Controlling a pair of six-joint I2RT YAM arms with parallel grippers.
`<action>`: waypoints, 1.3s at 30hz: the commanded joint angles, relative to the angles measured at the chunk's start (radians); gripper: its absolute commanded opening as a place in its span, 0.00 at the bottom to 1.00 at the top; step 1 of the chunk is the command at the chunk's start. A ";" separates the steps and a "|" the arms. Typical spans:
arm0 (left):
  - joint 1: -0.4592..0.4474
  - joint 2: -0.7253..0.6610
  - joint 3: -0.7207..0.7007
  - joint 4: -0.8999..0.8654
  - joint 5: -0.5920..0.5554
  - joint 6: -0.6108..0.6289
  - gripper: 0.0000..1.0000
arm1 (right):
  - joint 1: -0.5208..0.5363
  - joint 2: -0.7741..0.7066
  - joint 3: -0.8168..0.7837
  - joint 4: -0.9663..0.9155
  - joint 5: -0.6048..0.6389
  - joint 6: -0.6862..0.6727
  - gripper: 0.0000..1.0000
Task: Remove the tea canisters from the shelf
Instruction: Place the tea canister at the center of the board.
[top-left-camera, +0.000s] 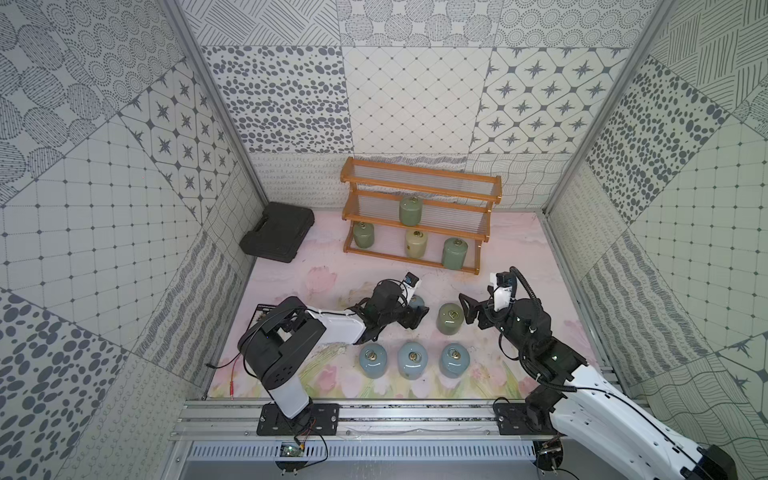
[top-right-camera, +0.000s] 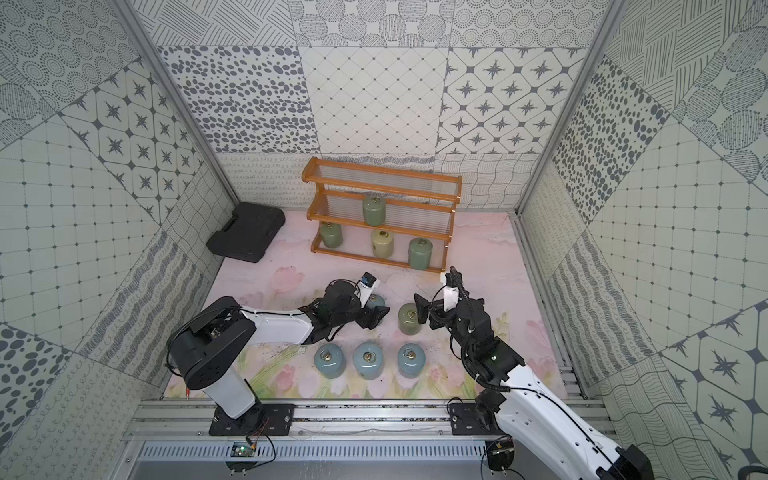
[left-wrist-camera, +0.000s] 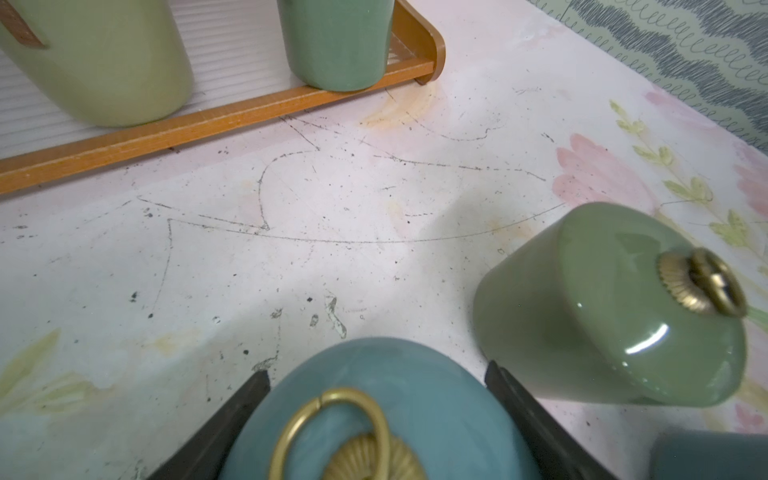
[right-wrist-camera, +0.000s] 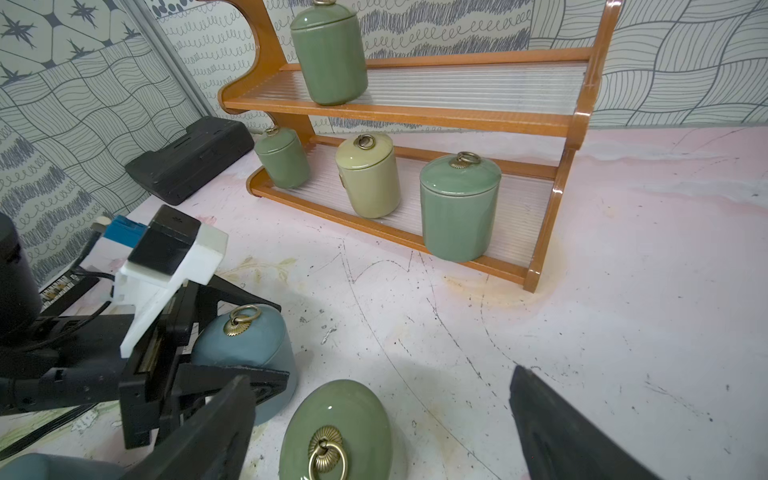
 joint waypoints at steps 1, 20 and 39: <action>-0.002 0.018 0.013 0.159 0.038 -0.017 0.62 | -0.003 0.014 0.034 0.028 0.002 -0.013 0.99; -0.002 -0.036 -0.045 0.086 0.047 0.003 0.69 | -0.003 0.020 0.023 0.039 0.005 -0.008 0.99; -0.011 -0.048 -0.071 0.082 0.041 -0.023 0.82 | -0.003 0.000 0.014 0.030 0.014 -0.008 0.99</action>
